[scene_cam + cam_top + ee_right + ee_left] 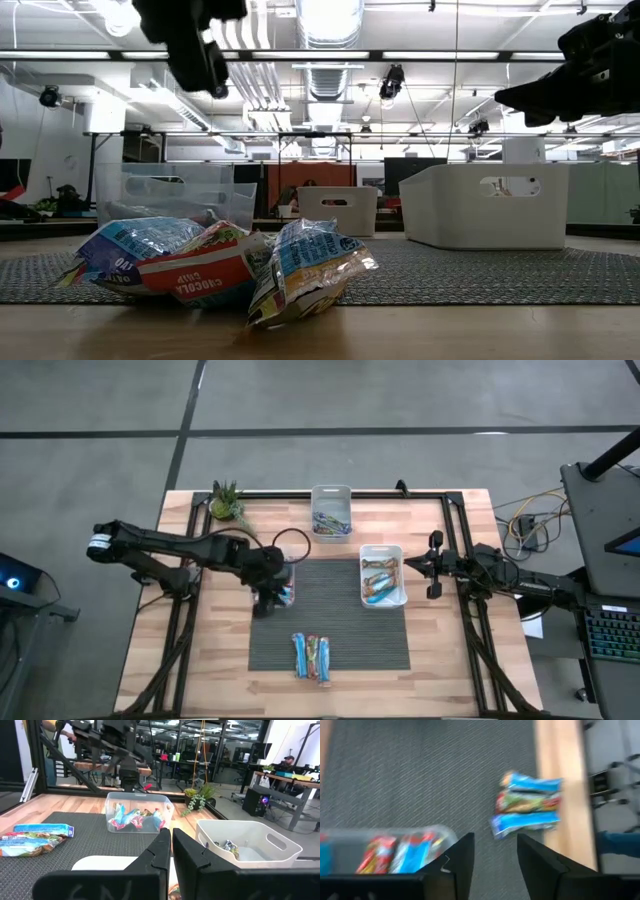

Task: Pick and place Granola Bars by type
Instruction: Put the blue granola bar into the gray bin

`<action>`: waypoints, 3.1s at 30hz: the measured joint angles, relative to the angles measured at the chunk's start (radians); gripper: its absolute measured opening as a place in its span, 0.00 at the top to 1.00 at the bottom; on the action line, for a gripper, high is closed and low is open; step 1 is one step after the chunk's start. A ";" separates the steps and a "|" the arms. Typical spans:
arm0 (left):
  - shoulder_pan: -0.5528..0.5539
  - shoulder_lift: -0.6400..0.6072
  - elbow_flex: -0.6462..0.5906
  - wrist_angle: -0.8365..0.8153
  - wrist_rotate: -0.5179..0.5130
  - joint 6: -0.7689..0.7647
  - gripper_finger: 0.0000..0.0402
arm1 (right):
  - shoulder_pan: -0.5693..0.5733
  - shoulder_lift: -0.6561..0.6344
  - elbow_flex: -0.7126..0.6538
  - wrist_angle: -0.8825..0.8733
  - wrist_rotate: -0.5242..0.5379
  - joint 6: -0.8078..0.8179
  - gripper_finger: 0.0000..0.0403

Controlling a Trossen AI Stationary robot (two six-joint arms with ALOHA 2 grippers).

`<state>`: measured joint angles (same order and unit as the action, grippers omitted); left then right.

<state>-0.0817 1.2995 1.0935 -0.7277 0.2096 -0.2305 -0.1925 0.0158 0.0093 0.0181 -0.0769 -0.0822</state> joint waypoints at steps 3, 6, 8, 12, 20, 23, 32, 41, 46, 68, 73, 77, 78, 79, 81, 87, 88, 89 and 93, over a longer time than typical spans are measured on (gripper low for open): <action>-0.027 0.000 0.000 0.063 0.023 -0.005 0.62 | 0.000 0.000 0.000 0.000 0.000 -0.005 0.98; -0.047 0.000 0.000 0.088 0.026 -0.005 0.54 | 0.000 0.000 0.000 0.000 0.000 0.000 0.98; -0.058 0.000 0.000 0.102 0.026 -0.005 0.49 | 0.000 0.000 0.000 0.000 0.000 -0.001 0.98; -0.090 0.001 0.000 0.108 0.029 0.025 0.44 | 0.000 0.000 0.000 0.000 0.000 0.000 0.98; -0.194 0.001 0.000 0.274 0.120 0.274 0.43 | 0.000 0.000 0.000 0.000 0.000 0.000 0.98; -0.237 0.002 0.000 0.322 0.121 0.371 0.43 | 0.000 0.000 0.000 0.000 0.000 -0.004 0.98; -0.324 0.053 0.021 0.372 0.099 0.470 0.43 | 0.000 0.000 0.000 0.000 0.000 0.000 0.98; -0.328 0.180 0.163 0.254 0.096 0.467 0.43 | 0.000 0.000 0.000 0.000 0.000 -0.004 0.98; -0.333 0.244 0.225 0.119 0.078 0.549 0.43 | 0.000 0.000 0.000 0.000 0.000 -0.001 0.98; -0.348 0.488 0.346 -0.067 -0.077 0.735 0.43 | 0.000 0.000 0.000 0.000 0.000 -0.004 0.98; -0.348 0.533 0.342 -0.077 -0.140 0.825 0.43 | 0.000 0.000 0.000 0.000 0.000 -0.005 0.98; -0.348 0.569 0.342 -0.077 -0.172 0.890 0.43 | 0.000 0.000 0.000 0.000 0.000 0.000 0.98; -0.348 0.576 0.341 -0.077 -0.179 0.898 0.43 | 0.000 0.000 0.000 0.000 0.000 0.000 0.98; -0.348 0.583 0.340 -0.078 -0.181 0.907 0.43 | 0.000 0.000 0.000 0.000 0.000 -0.003 0.98; -0.348 0.594 0.339 -0.077 -0.186 0.923 0.43 | 0.000 0.000 0.000 0.000 0.000 -0.004 0.98; -0.348 0.610 0.304 -0.065 -0.223 0.958 0.43 | 0.000 0.000 0.000 0.000 0.000 -0.004 0.98; -0.348 0.611 0.296 -0.060 -0.228 0.959 0.43 | 0.000 0.000 0.000 0.000 0.000 -0.003 0.98; -0.348 0.612 0.290 -0.052 -0.232 0.962 0.43 | 0.000 0.000 0.000 0.000 0.000 0.000 0.98; -0.348 0.618 0.268 -0.044 -0.238 0.965 0.43 | 0.000 0.000 0.000 0.000 0.000 -0.005 0.98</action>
<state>-0.4301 1.9175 1.3618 -0.7722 -0.0284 0.7345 -0.1924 0.0154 0.0094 0.0181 -0.0769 -0.0868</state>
